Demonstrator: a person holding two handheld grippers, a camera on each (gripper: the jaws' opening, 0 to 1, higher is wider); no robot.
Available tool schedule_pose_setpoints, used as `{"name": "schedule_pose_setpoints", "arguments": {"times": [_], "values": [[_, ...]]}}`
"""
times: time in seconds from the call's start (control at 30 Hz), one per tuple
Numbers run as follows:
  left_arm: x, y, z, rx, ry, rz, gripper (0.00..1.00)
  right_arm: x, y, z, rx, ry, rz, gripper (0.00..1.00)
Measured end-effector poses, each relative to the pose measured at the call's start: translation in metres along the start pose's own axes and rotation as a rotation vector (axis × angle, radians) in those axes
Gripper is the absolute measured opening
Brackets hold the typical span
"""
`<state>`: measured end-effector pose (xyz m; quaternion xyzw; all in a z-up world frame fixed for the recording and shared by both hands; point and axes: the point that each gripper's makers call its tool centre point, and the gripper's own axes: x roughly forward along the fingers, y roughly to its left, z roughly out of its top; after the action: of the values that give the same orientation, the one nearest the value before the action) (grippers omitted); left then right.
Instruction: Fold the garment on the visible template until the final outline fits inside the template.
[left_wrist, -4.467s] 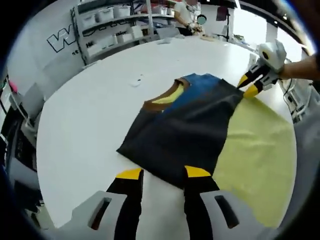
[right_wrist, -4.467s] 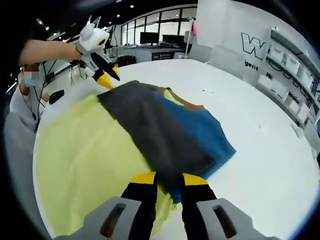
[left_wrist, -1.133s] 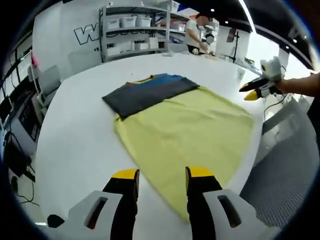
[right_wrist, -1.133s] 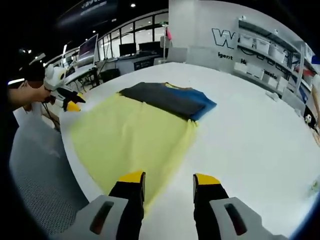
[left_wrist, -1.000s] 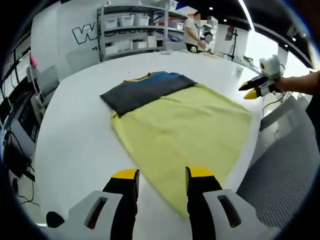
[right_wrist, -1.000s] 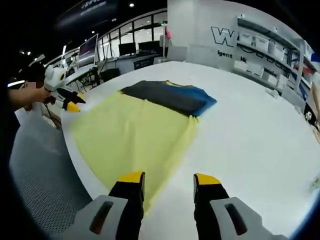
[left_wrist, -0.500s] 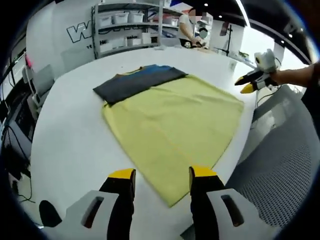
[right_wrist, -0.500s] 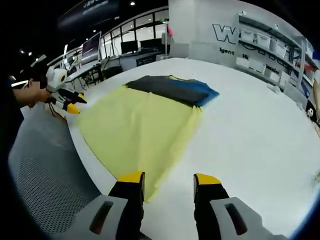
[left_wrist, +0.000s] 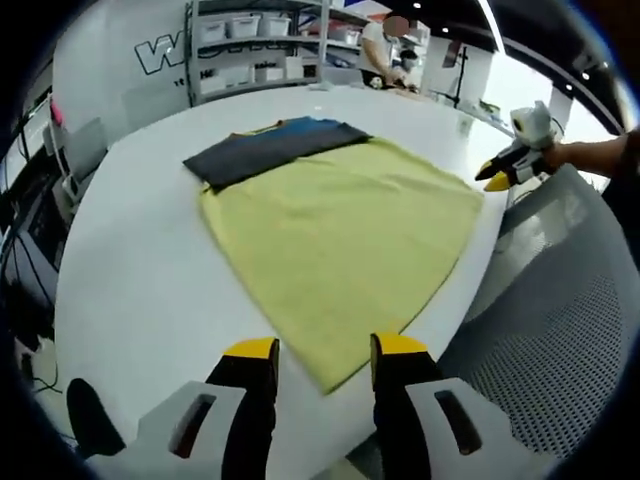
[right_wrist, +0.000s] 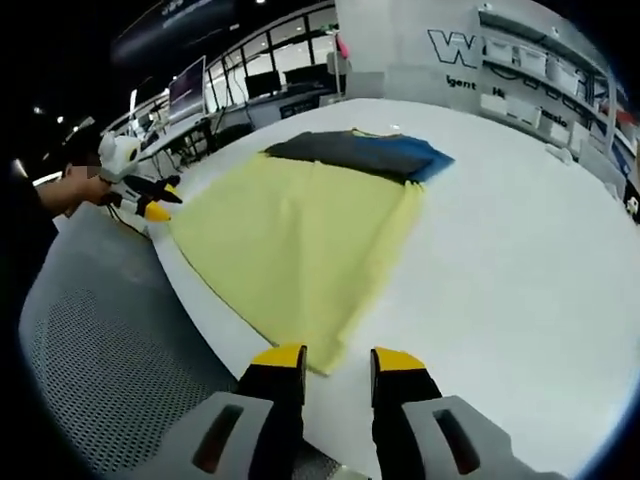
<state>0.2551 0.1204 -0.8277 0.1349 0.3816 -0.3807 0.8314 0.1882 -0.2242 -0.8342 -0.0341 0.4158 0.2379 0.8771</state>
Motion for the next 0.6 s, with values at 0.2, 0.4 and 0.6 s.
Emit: {"name": "schedule_pose_setpoints", "arguments": {"times": [0.2, 0.4, 0.6], "values": [[0.0003, 0.0023, -0.0084, -0.032, 0.001, -0.002, 0.34, 0.0031, -0.0006, -0.0016, 0.036, -0.005, 0.001, 0.13], [0.0022, -0.0014, -0.0113, -0.055, 0.005, -0.01, 0.31, 0.0065, 0.0025, -0.0033, 0.05, 0.001, 0.014, 0.05], [0.0013, 0.0009, -0.0115, -0.072, 0.009, 0.0, 0.22, 0.009, 0.0031, -0.0042, 0.073, -0.004, 0.024, 0.03]]}}
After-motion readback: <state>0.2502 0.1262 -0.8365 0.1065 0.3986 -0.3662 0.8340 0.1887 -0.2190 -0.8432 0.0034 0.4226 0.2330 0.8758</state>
